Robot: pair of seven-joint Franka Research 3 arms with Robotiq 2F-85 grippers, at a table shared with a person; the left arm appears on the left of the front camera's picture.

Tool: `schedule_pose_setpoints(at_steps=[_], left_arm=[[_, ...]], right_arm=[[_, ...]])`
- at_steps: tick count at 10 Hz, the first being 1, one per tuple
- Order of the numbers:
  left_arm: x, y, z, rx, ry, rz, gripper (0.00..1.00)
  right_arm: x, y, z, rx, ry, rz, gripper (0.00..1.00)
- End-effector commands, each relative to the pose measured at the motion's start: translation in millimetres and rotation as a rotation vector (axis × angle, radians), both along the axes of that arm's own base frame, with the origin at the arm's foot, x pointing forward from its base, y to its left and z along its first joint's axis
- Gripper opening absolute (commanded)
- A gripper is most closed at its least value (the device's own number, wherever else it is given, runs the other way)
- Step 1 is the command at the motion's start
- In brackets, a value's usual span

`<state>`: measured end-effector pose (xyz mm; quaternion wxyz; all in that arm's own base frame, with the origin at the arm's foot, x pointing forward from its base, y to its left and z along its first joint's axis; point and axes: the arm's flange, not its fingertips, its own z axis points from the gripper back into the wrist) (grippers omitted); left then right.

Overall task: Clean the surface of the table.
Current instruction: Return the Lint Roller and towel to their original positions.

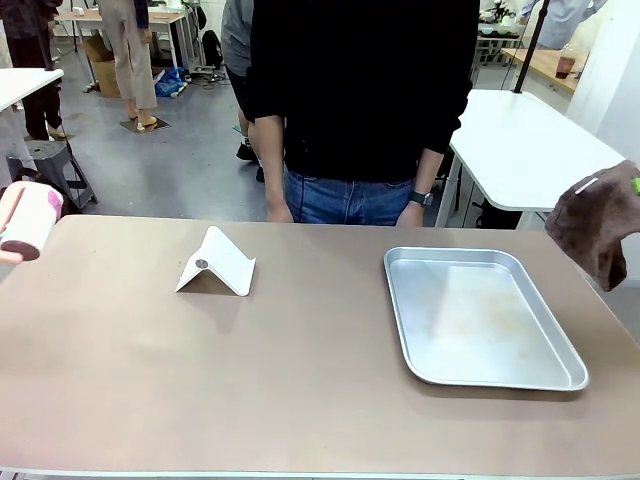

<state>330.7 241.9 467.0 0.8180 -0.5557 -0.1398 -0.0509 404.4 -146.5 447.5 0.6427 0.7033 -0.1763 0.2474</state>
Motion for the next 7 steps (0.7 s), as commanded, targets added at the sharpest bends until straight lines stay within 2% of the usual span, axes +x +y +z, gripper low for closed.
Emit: schedule_pose_setpoints(at_steps=[1, 3, 5, 6, 7], left_arm=[[25.1, -30.4, 22.7, 0.006, -0.001, 0.043, 0.22], [48.7, -77.8, 37.9, 0.083, -0.017, -0.012, 0.22], [68.0, -134.8, 52.7, 0.174, 0.030, -0.095, 0.22], [75.4, -160.2, 59.8, 0.231, 0.029, -0.111, 0.22], [82.7, -183.9, 65.9, 0.241, 0.078, -0.122, 0.22]], right_arm=[[3.7, 58.9, 23.0, -0.034, -0.042, 0.009, 0.04], [17.0, 127.8, 30.2, -0.035, -0.060, 0.031, 0.04], [18.4, 195.1, 31.5, -0.049, -0.116, 0.019, 0.04], [14.7, 223.2, 31.4, -0.067, -0.166, 0.020, 0.04], [10.5, 250.6, 27.1, -0.090, -0.198, 0.019, 0.04]])
